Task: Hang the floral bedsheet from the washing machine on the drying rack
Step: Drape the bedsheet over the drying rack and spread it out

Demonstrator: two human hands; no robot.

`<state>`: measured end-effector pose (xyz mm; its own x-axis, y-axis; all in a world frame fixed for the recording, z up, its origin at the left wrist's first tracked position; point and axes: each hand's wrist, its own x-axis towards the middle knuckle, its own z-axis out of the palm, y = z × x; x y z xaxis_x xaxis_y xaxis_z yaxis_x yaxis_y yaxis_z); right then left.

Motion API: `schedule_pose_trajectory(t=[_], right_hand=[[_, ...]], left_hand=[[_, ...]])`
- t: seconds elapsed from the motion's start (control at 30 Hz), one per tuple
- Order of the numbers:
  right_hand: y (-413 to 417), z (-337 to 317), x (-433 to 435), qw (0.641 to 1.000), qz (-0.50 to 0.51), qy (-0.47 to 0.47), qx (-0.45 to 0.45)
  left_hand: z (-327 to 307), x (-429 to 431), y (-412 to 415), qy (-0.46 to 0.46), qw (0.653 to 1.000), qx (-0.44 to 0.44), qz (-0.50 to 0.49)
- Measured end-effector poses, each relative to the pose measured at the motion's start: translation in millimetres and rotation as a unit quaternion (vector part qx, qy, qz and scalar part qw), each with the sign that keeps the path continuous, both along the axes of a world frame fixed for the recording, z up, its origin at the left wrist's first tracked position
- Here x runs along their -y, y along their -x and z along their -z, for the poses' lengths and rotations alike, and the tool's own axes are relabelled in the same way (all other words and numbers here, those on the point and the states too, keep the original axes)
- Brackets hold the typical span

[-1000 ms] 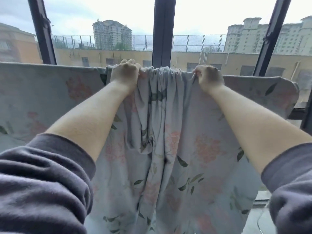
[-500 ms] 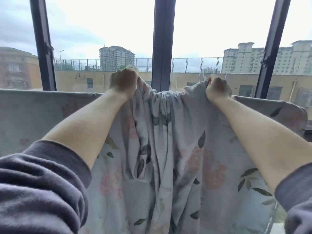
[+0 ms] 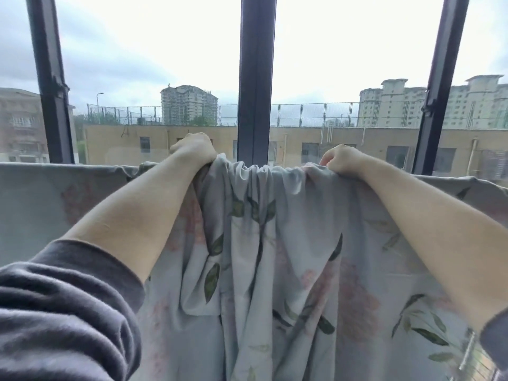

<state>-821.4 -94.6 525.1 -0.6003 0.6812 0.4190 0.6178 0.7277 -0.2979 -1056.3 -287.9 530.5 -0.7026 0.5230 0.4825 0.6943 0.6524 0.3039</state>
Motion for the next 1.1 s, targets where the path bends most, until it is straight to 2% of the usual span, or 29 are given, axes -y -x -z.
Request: schedule_pose_trajectory(t=[0.07,0.13,0.2,0.27,0.33,0.4,0.53,0.63,0.73,0.83,0.93,1.0,1.1], right_hand=[[-3,3,11,0.996,-0.046,-0.033,-0.074],[-7,11,29,0.983,-0.127,-0.049,-0.121],[-11,22,44,0.973,-0.196,-0.089,-0.083],[-11,32,50,0.962,-0.220,-0.153,-0.050],[-9,36,53,0.959,-0.212,-0.170,-0.085],[-5,35,57,0.960,-0.177,-0.185,-0.111],[4,24,60,0.956,-0.131,-0.227,-0.129],[13,-1,45,0.953,-0.096,-0.217,-0.186],[22,-31,26,0.953,-0.025,-0.215,-0.214],[32,-61,6,0.953,0.038,-0.153,-0.260],[42,-85,-4,0.942,0.035,-0.093,-0.322],[52,-85,-8,0.944,0.015,-0.060,-0.323],[69,-53,-17,0.964,-0.016,-0.009,-0.266]], left_hand=[[0,3,-6,-0.075,0.994,-0.048,0.062],[7,15,-27,-0.122,0.970,-0.102,0.185],[23,30,-50,-0.046,0.942,-0.182,0.279],[41,35,-59,0.017,0.909,-0.318,0.269],[47,29,-56,0.001,0.879,-0.414,0.236],[44,23,-56,-0.007,0.861,-0.455,0.226],[24,16,-58,-0.001,0.851,-0.482,0.207],[0,7,-54,-0.039,0.876,-0.449,0.169],[-30,-4,-46,-0.129,0.912,-0.369,0.125],[-64,-17,-36,-0.238,0.940,-0.235,0.068],[-91,-30,-24,-0.355,0.931,-0.076,0.039],[-91,-42,-15,-0.379,0.925,-0.010,0.032],[-61,-61,2,-0.330,0.943,0.033,0.033]])
